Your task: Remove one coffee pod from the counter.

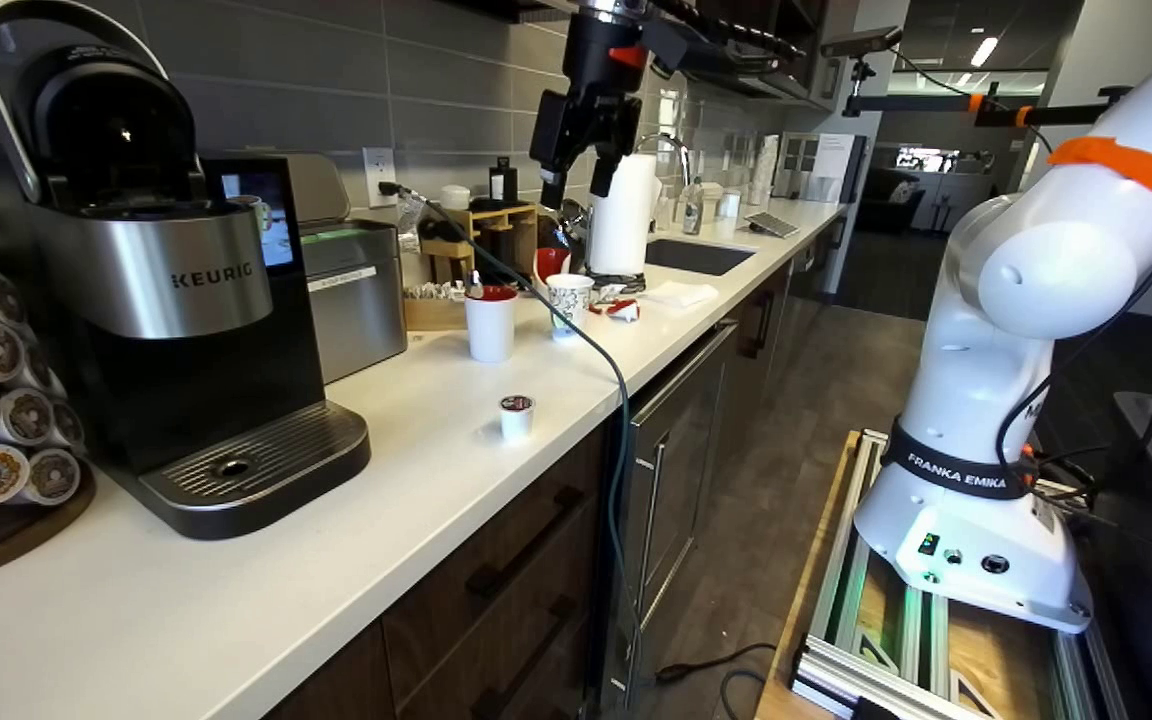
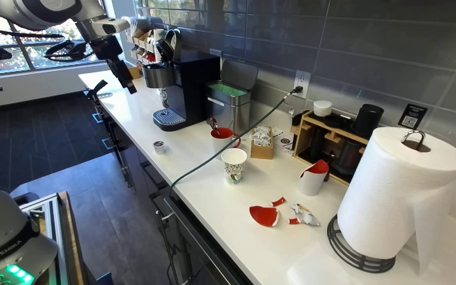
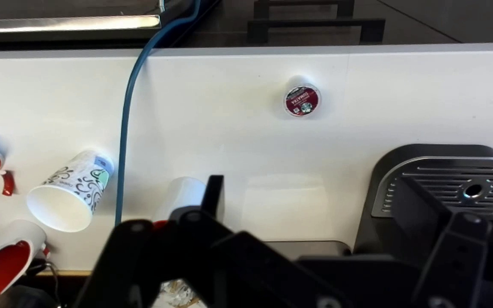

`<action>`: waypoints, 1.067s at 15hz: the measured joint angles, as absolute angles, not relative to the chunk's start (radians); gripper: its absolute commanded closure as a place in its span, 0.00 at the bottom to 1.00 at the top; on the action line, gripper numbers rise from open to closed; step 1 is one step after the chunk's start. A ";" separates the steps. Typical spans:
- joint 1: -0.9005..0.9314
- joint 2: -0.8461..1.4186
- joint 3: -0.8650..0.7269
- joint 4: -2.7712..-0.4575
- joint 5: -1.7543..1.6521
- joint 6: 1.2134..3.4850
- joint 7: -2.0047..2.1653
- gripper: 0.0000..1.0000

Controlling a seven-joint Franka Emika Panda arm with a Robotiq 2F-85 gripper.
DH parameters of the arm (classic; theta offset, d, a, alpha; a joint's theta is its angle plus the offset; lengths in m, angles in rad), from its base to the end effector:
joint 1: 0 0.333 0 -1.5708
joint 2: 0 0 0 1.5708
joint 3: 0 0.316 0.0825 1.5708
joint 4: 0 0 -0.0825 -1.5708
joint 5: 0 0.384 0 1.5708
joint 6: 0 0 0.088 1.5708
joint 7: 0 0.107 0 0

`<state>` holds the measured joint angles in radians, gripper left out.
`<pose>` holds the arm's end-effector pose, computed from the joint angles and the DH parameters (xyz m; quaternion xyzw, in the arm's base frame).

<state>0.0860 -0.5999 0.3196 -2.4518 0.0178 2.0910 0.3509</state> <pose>0.3607 0.1691 0.5174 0.9910 0.0069 0.1284 0.0385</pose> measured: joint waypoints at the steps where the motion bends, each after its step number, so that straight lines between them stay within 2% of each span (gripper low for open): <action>1: 0.082 -0.593 0.303 -2.465 0.020 2.102 0.358 0.00; 6: 0.078 -0.510 0.246 -2.524 0.036 2.204 0.371 0.00; 16: 0.084 -0.428 0.240 -2.513 0.040 2.222 0.362 0.00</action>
<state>0.0842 -0.4284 0.2403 -2.5133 0.0401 2.2225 0.3621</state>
